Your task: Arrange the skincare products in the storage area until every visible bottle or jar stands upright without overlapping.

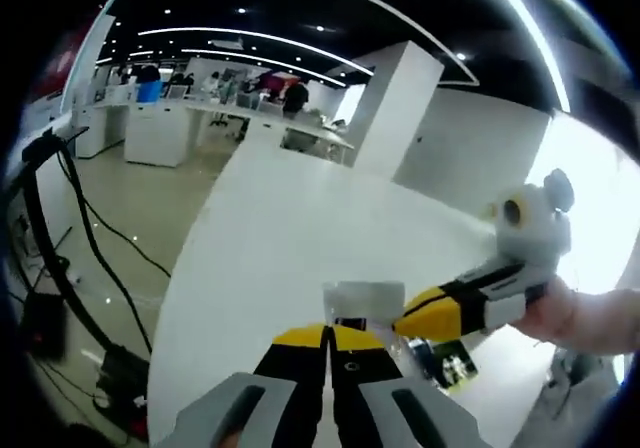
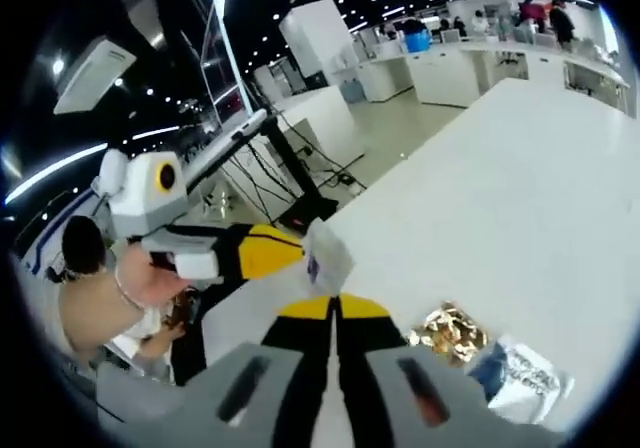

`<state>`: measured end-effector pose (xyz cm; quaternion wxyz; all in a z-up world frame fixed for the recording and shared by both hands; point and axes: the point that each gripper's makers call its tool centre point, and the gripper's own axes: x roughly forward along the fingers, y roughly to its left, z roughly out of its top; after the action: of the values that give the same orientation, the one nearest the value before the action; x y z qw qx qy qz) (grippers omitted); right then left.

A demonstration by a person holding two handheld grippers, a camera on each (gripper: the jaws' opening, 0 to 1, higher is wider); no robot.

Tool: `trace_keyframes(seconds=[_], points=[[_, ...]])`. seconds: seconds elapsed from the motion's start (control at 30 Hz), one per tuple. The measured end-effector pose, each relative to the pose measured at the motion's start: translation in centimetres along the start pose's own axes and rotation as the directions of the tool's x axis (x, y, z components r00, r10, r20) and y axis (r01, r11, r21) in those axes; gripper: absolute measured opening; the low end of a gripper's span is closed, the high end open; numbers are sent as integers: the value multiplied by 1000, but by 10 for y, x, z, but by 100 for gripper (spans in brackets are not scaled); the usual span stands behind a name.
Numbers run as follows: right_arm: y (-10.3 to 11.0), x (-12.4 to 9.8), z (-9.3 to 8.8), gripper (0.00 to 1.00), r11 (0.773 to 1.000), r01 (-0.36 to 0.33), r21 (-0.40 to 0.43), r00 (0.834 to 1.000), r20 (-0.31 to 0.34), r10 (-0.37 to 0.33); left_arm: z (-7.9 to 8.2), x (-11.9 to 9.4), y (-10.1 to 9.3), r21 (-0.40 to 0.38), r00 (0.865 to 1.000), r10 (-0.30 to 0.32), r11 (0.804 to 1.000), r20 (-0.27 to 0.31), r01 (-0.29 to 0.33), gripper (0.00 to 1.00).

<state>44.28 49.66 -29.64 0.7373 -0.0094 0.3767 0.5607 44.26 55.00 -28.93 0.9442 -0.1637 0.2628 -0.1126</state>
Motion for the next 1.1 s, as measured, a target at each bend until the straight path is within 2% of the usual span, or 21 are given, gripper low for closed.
trace_keyframes(seconds=[0.07, 0.17, 0.3, 0.43, 0.53, 0.63, 0.7, 0.83, 0.9, 0.97, 1.03, 1.07, 1.1], points=[[-1, -10, -8, 2, 999, 3, 33, 1000, -3, -3, -7, -2, -12, 11, 999, -14, 1000, -30, 14, 0], [-2, -20, -23, 2, 998, 17, 66, 1000, -19, -16, -26, -2, -25, 17, 992, -28, 999, -120, 30, 0], [-10, -26, -56, 2, 991, 61, 115, 997, -62, -54, -57, 4, -39, -21, 973, -28, 999, -229, 24, 0], [-17, -22, -83, 3, 986, 99, 138, 990, -111, -84, -80, 13, -41, -31, 952, -21, 999, -305, 12, 0], [-23, -18, -96, 3, 986, 132, 103, 983, -140, -117, -89, 22, -39, -38, 946, -20, 999, -325, 8, 0], [-27, -16, -101, 4, 986, 144, 86, 980, -149, -130, -95, 28, -36, -39, 939, -12, 999, -344, -2, 0], [-31, -15, -101, 4, 987, 154, 42, 979, -144, -146, -99, 32, -35, -35, 934, -3, 999, -357, -10, 0], [-32, -17, -102, 7, 986, 163, -42, 974, -151, -168, -102, 38, -31, 22, 925, 33, 999, -377, -27, 0], [-41, -20, -97, 11, 973, 212, -89, 968, -120, -222, -102, 39, -29, 17, 925, 44, 999, -377, -41, 0], [-47, -22, -94, 12, 964, 247, -103, 961, -105, -258, -102, 40, -28, -16, 927, 50, 998, -371, -60, 0], [-52, -26, -88, 12, 941, 298, -161, 947, -74, -312, -103, 41, -27, -28, 927, 62, 997, -369, -78, 0], [-50, -26, -86, 12, 933, 298, -203, 948, -54, -315, -104, 41, -26, -31, 927, 76, 995, -367, -94, 0], [-41, -21, -86, 11, 943, 256, -215, 961, -51, -272, -105, 41, -25, -38, 926, 85, 994, -368, -106, 0]])
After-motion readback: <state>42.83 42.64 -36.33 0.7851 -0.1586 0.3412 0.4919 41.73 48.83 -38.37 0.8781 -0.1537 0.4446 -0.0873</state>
